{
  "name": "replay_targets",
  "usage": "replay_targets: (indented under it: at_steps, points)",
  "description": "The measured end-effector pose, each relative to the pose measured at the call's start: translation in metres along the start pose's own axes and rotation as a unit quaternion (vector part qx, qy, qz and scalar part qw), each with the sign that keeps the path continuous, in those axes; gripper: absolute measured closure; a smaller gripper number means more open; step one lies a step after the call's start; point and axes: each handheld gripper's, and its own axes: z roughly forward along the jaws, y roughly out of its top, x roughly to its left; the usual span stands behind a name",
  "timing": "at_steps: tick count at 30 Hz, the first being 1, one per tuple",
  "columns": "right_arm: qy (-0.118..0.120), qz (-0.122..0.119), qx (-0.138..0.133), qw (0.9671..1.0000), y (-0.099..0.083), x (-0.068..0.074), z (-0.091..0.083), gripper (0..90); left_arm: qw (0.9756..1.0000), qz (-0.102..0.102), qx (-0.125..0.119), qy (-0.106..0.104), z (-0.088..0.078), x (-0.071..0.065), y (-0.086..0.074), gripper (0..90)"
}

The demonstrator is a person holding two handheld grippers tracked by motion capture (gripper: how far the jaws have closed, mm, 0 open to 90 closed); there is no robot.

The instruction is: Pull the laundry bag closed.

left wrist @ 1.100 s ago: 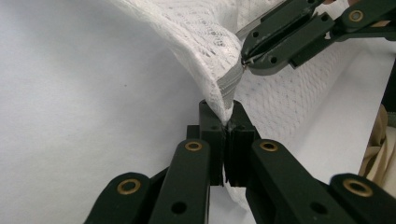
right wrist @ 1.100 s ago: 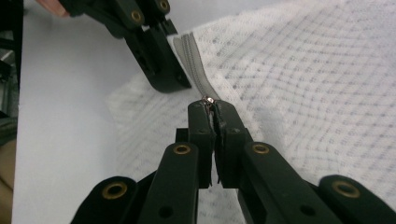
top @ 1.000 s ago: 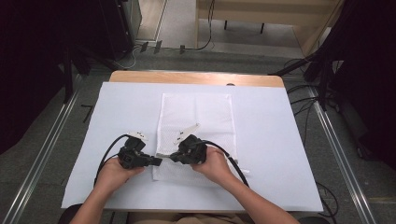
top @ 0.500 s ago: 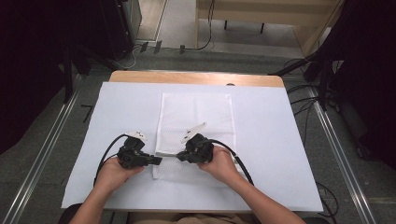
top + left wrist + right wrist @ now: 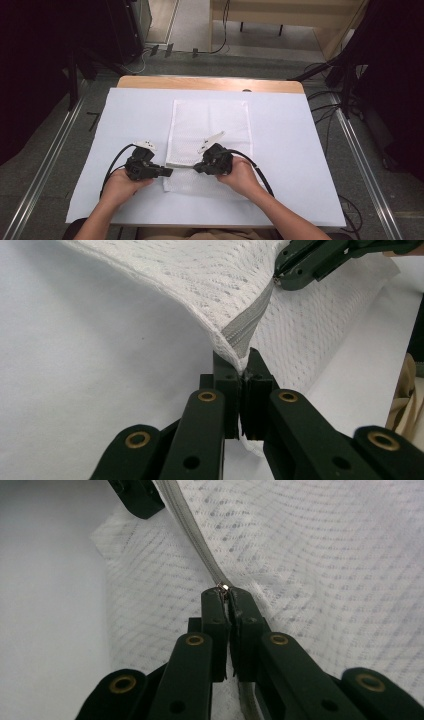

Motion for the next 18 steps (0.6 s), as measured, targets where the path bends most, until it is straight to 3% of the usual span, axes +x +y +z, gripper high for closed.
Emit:
replay_targets:
  at_steps: [8,18]
  points:
    - [-0.001,0.001,0.002,1.0000,-0.0044,-0.0025,-0.0043,88.2,1.0000,-0.001,-0.004,-0.008,-0.0009,-0.0006,-0.0003,88.7]
    - [-0.003,0.006,0.003,1.0000,-0.0088,-0.0055,-0.0102,88.2,1.0000,0.001,-0.006,-0.004,-0.0023,-0.0010,-0.0005,88.7]
